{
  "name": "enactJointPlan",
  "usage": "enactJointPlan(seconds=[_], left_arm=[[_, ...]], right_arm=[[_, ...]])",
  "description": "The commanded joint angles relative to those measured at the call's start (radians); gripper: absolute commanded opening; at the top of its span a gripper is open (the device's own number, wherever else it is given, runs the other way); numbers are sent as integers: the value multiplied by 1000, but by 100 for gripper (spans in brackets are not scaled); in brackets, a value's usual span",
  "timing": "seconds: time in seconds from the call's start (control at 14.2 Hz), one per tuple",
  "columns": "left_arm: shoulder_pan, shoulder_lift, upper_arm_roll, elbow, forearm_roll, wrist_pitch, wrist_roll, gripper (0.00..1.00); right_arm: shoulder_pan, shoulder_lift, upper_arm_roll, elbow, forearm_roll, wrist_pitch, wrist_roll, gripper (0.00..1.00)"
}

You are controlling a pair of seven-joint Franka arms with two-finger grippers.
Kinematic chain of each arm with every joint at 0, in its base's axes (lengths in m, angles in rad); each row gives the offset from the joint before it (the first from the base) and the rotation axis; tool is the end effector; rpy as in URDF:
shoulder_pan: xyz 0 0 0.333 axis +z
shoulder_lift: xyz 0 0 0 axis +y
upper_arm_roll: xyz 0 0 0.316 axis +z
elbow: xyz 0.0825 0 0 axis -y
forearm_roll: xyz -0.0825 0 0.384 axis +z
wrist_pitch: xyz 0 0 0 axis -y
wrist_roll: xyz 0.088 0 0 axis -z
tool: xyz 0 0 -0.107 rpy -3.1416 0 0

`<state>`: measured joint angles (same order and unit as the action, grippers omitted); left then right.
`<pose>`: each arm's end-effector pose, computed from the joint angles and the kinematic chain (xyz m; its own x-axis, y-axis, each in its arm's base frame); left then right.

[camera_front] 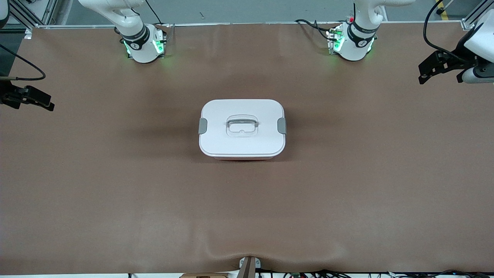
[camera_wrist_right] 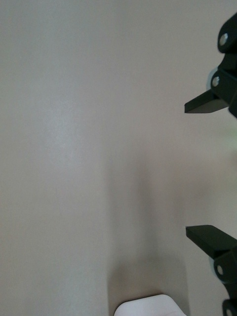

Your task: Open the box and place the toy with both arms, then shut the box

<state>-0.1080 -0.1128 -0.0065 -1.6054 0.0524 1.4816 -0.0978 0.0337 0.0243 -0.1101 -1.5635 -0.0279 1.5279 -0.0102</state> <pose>0.5069 -0.0525 0.6607 0.9999 -0.0121 -0.0057 -0.0124 -0.9985 -0.0537 0.5551 -0.0448 0.6109 0.9959 -0.0673 -0.0600 -0.0656 -0.9974 0.0300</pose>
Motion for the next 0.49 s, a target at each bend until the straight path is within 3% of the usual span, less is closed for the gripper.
enactJointPlan(seconds=[0.0, 0.42], left_arm=[[2, 13, 0, 15, -19, -7, 21, 100], [2, 28, 0, 16, -54, -1, 21, 100]], right_arm=[[3, 6, 3, 10, -4, -2, -8, 100], [5, 6, 4, 10, -4, 0, -10, 100]])
